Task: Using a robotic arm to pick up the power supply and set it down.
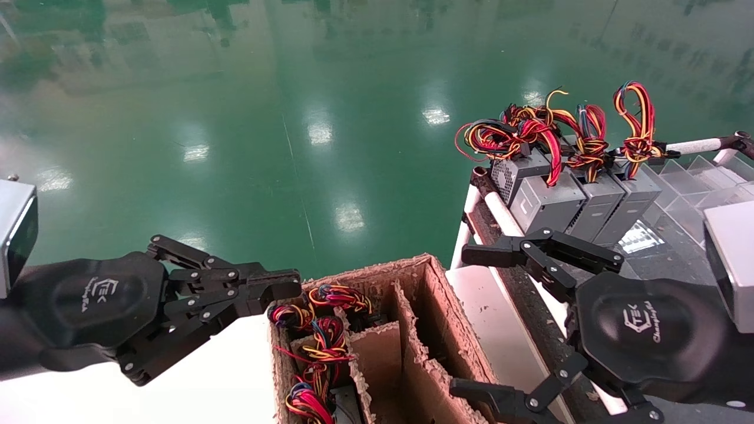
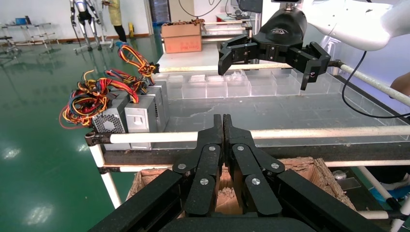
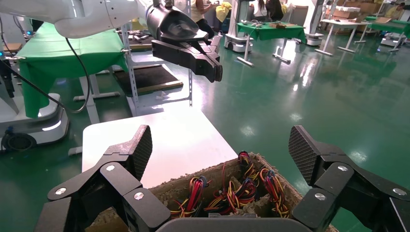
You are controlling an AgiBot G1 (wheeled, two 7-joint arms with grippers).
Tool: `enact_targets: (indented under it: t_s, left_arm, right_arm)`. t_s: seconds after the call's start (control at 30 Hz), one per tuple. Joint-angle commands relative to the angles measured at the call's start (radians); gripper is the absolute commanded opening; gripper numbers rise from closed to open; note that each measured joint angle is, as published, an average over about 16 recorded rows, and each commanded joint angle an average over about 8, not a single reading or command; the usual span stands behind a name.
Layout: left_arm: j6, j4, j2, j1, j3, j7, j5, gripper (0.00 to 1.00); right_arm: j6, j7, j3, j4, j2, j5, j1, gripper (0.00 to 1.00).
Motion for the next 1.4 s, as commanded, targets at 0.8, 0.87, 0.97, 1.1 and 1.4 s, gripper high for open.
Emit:
enact_targets:
  t_s: [0.8,0.87,0.97,1.1,1.4]
  left_arm:
    - [0.000,0.000,0.000,0.000,0.000,0.000,0.000,1.00]
    - [0.000,0.000,0.000,0.000,0.000,0.000,0.000,1.00]
    - [0.000,0.000,0.000,0.000,0.000,0.000,0.000,1.00]
    - [0.000,0.000,0.000,0.000,0.000,0.000,0.000,1.00]
    - [0.000,0.000,0.000,0.000,0.000,0.000,0.000,1.00]
  right_arm:
    - [0.126,0.130,-0.251,-0.148,-0.294,-0.320,0.046,0.22]
    - [0.138,0.127,-0.268,-0.152,-0.327,-0.343,0.050,0.03]
    - [0.162,0.120,-0.289,-0.145,-0.365,-0.377,0.049,0.00]
    - [0.191,0.121,-0.308,-0.131,-0.392,-0.411,0.038,0.00]
    - [0.230,0.112,-0.331,-0.126,-0.424,-0.454,0.017,0.00]
